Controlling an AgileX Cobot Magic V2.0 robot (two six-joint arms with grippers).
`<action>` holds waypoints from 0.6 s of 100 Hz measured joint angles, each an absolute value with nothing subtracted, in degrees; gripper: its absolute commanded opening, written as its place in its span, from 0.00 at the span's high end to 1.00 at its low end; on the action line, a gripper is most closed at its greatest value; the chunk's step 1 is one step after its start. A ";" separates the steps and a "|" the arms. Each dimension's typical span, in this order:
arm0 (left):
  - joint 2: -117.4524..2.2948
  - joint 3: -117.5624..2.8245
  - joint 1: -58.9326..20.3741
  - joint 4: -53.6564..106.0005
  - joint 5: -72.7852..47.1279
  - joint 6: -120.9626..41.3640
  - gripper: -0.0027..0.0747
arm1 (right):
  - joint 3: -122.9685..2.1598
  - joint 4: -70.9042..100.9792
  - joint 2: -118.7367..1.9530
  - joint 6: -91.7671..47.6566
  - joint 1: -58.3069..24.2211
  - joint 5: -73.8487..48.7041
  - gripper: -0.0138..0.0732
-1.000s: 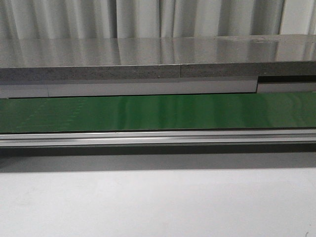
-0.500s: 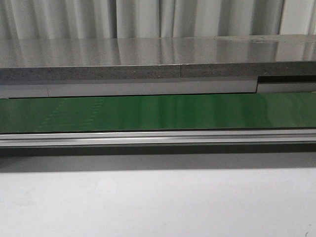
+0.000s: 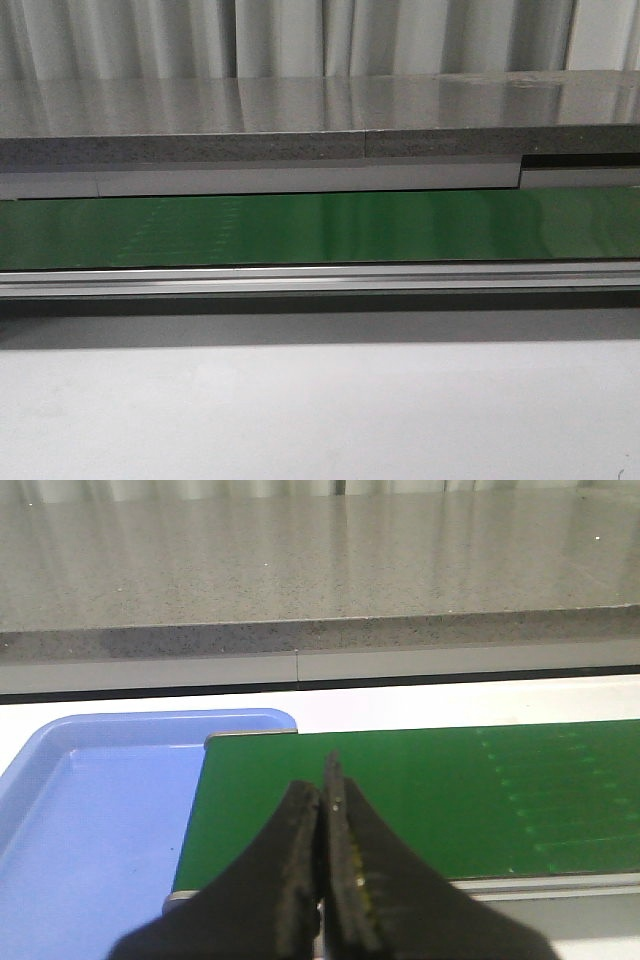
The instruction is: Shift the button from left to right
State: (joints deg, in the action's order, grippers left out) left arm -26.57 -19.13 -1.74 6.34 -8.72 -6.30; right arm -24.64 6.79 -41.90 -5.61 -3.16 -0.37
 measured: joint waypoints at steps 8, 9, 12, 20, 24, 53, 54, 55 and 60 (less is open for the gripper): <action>-26.57 -19.13 -1.74 6.34 -8.72 -6.30 0.99 | -21.92 7.17 -37.25 -5.61 -4.15 -0.62 0.23; -26.57 -19.13 -1.74 6.34 -8.72 -6.30 0.99 | -21.74 7.29 -36.43 -5.61 -4.15 -0.64 0.23; -26.57 -19.13 -1.74 6.34 -8.72 -6.30 0.99 | -21.14 7.51 -34.76 -5.61 -4.39 -0.92 0.23; -26.57 -19.13 -1.74 6.34 -8.72 -6.30 0.99 | -20.21 8.03 -30.76 -5.61 -4.65 -2.43 0.24; -26.57 -19.13 -1.74 6.34 -8.72 -6.30 0.99 | -20.02 8.03 -29.04 -5.61 -4.65 -3.16 0.26; -26.57 -19.13 -1.74 6.34 -8.72 -6.30 0.99 | -19.52 8.03 -25.52 -5.61 -4.65 -6.80 0.75; -26.57 -19.13 -1.74 6.34 -8.72 -6.30 0.99 | -19.52 8.03 -25.52 -5.61 -4.65 -6.80 0.78; -26.57 -19.13 -1.74 6.34 -8.72 -6.30 0.99 | -19.52 8.03 -25.52 -5.61 -4.65 -6.89 0.80; -26.57 -19.13 -1.74 6.34 -8.72 -6.30 0.99 | -19.52 8.03 -25.52 -5.61 -4.65 -7.02 0.89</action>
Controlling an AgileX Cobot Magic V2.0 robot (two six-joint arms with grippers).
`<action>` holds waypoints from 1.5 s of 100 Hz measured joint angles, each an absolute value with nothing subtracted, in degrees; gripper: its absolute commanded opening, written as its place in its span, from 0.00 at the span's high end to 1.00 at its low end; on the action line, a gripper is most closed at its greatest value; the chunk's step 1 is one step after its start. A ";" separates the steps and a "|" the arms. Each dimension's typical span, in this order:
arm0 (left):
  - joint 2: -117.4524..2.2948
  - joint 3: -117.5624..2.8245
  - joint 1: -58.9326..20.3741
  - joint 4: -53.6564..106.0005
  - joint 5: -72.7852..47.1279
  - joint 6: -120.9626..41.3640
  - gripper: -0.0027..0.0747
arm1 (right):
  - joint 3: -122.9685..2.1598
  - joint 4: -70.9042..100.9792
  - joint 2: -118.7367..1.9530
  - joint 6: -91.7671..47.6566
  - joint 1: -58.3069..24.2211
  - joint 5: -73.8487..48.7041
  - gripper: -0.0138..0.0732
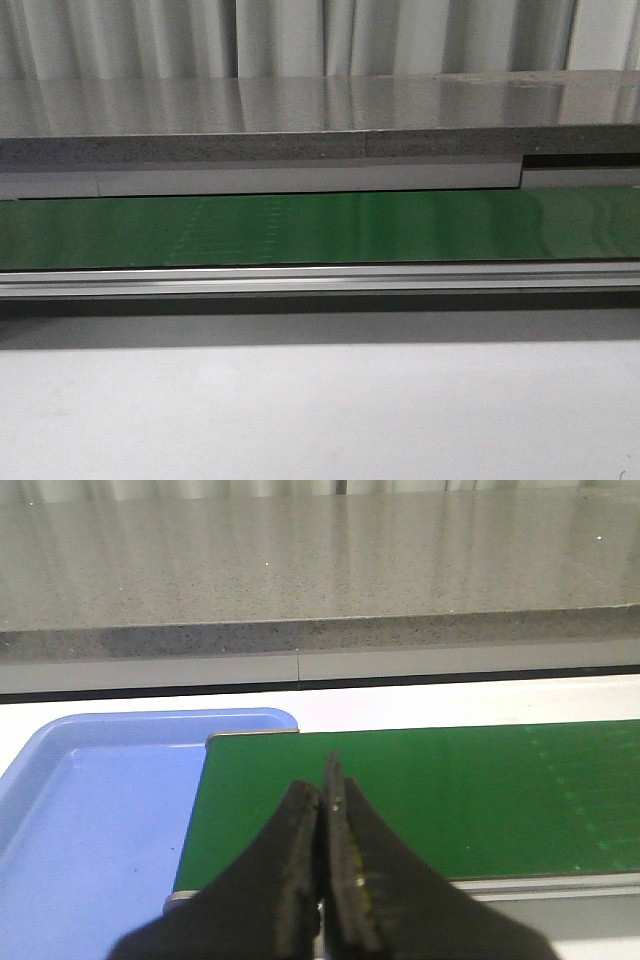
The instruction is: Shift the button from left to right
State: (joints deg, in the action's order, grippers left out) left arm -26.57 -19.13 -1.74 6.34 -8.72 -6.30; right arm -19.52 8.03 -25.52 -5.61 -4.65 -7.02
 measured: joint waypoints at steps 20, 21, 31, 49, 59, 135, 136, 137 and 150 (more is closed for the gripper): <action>-26.57 -19.13 -1.74 6.34 -8.72 -6.30 0.99 | -19.52 8.14 -25.52 -5.61 -4.65 -7.02 0.92; -26.57 -19.13 -1.74 6.34 -8.72 -6.30 0.99 | -19.52 8.14 -25.52 -5.61 -4.65 -7.02 0.92; -26.57 -19.13 -1.74 6.34 -8.72 -6.30 0.99 | -19.52 8.14 -25.52 -5.61 -4.65 -7.02 0.92; -26.57 -19.13 -1.74 6.34 -8.72 -6.30 0.99 | -19.52 8.14 -25.52 -5.61 -4.65 -7.02 0.92; -26.57 -19.13 -1.74 6.34 -8.72 -6.30 0.99 | -19.52 8.14 -25.52 -5.61 -4.65 -7.02 0.92; -26.57 -19.13 -1.74 6.34 -8.72 -6.30 0.99 | -12.58 8.03 -11.47 -5.61 -4.65 -7.85 0.92; -26.57 -19.13 -1.74 6.34 -8.72 -6.30 0.99 | -12.28 8.03 -10.69 -5.61 -4.65 -7.85 0.92; -26.57 -19.13 -1.74 6.34 -8.72 -6.30 0.99 | -11.69 8.03 -10.30 -5.61 -4.65 -7.85 0.92; -26.57 -19.13 -1.74 6.34 -8.72 -6.30 0.99 | -6.34 7.95 -3.39 -5.61 -4.65 -7.88 0.92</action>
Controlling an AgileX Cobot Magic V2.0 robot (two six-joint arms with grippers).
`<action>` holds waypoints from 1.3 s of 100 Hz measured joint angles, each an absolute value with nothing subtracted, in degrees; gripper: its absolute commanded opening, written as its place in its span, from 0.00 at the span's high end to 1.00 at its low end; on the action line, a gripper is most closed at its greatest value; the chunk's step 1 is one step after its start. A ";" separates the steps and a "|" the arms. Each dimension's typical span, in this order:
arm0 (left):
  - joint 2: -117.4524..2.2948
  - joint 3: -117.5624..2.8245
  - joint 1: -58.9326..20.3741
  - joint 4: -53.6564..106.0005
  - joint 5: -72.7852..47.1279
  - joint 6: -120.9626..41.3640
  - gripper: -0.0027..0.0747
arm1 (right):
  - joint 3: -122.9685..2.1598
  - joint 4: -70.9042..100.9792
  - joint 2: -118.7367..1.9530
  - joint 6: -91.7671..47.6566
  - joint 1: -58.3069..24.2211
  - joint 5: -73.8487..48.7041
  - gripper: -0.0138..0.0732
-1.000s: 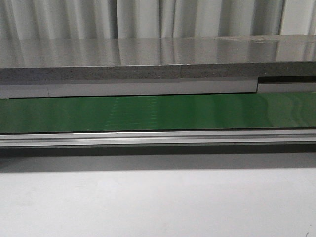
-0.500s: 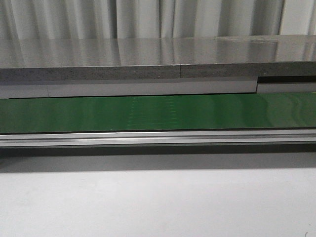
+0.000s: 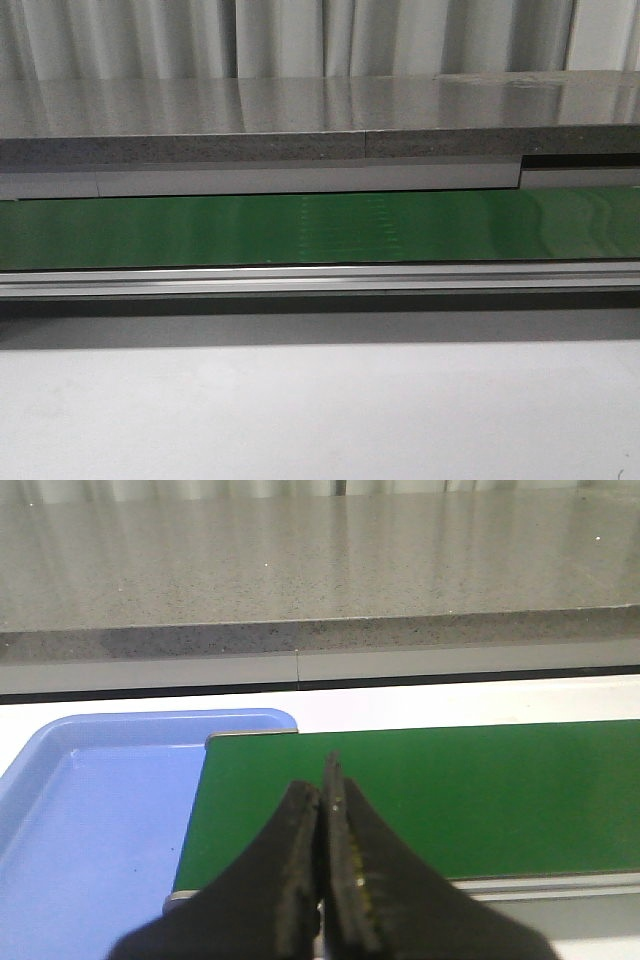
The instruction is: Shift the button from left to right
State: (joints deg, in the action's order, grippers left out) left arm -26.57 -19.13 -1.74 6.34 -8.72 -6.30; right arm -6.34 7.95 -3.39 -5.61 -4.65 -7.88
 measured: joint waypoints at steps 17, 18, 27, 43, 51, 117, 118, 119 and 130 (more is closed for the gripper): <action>-26.57 -19.13 -1.74 6.34 -8.70 -6.30 0.99 | -0.68 7.82 0.50 -5.61 -4.65 -8.00 0.92; -26.57 -19.13 -1.74 6.34 -8.70 -6.30 0.99 | -0.34 7.82 0.50 -5.61 -4.65 -8.00 0.92; -26.57 -19.13 -1.74 6.34 -8.60 -6.30 0.99 | 1.27 7.82 0.55 -5.52 -4.65 -7.46 0.92; -26.57 -19.13 -1.74 6.34 -8.60 -6.30 0.99 | 1.54 7.82 0.55 -5.34 -4.65 -6.36 0.92; -26.57 -19.13 -1.74 6.34 -8.60 -6.30 0.99 | 1.54 7.82 0.55 -5.21 -4.65 -5.87 0.92; -26.57 -19.13 -1.74 6.34 -8.60 -6.30 0.99 | 1.54 7.82 0.55 -5.07 -4.65 -5.64 0.92; -26.57 -19.13 -1.74 6.34 -8.60 -6.30 0.99 | 1.54 7.82 0.55 -5.07 -4.65 -5.64 0.92; -26.57 -19.13 -1.74 6.34 -8.60 -6.30 0.99 | 1.54 7.82 0.55 -5.07 -4.65 -5.64 0.92; -26.57 -19.13 -1.74 6.34 -8.60 -6.30 0.99 | 1.54 7.82 0.55 -5.07 -4.65 -5.60 0.92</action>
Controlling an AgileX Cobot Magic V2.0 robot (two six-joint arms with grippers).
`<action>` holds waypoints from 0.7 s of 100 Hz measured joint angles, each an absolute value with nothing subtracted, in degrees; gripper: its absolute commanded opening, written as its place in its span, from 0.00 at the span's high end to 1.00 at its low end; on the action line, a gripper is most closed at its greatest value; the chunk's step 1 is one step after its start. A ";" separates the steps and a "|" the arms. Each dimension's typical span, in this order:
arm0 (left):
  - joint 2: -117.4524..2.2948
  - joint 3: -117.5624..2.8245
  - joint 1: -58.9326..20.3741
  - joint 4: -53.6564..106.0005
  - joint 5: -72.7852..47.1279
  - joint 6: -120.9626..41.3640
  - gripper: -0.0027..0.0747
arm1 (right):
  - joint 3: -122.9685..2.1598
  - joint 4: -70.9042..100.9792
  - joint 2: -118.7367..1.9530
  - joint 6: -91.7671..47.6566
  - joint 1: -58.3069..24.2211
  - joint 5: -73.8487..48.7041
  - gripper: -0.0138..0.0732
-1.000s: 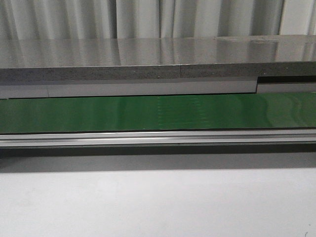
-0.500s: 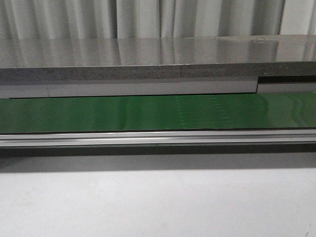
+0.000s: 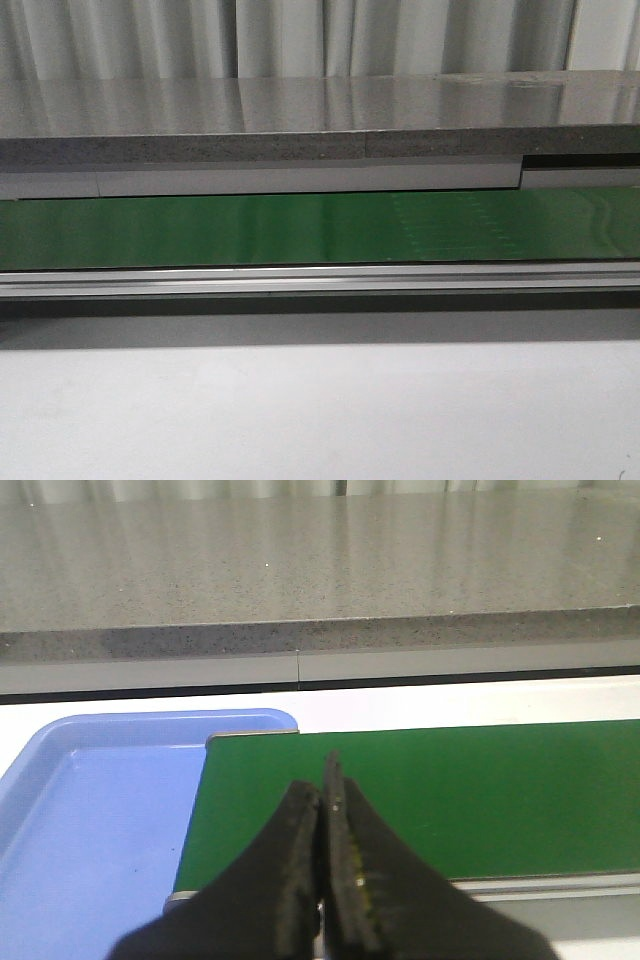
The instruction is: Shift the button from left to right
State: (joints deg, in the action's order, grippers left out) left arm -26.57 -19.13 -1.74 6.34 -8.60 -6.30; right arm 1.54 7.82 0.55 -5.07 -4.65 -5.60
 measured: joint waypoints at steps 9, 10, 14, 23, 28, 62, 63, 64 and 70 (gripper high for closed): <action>-26.57 -19.13 -1.74 6.34 -8.60 -6.30 0.99 | 1.54 7.82 0.55 -5.07 -4.65 -5.60 0.92; -26.57 -19.13 -1.74 6.34 -8.60 -6.30 0.99 | 1.54 7.82 0.55 -5.07 -4.65 -5.60 0.92; -26.57 -19.13 -1.74 6.34 -8.60 -6.30 0.99 | 1.54 7.82 0.55 -5.07 -4.65 -5.60 0.92; -26.57 -19.13 -1.74 6.34 -8.60 -6.30 0.99 | 1.54 7.82 0.55 -5.07 -4.65 -5.60 0.92; -26.57 -19.13 -1.74 6.34 -8.60 -6.30 0.99 | 1.54 7.82 0.55 -5.07 -4.65 -5.60 0.92; -22.39 -18.47 -1.74 5.10 -5.09 -6.30 0.99 | 1.54 7.82 0.55 -5.07 -4.65 -5.51 0.92; -22.39 -18.21 -1.74 4.83 -5.00 -6.30 0.99 | 1.54 7.82 0.55 -5.07 -4.65 -5.51 0.92; -21.91 -18.09 -1.74 4.68 -5.00 -6.30 0.99 | 1.54 7.82 0.55 -5.07 -4.65 -5.51 0.92; -19.83 -16.75 -1.74 3.36 -4.60 -6.30 0.99 | 1.54 7.82 0.55 -5.07 -4.65 -5.51 0.92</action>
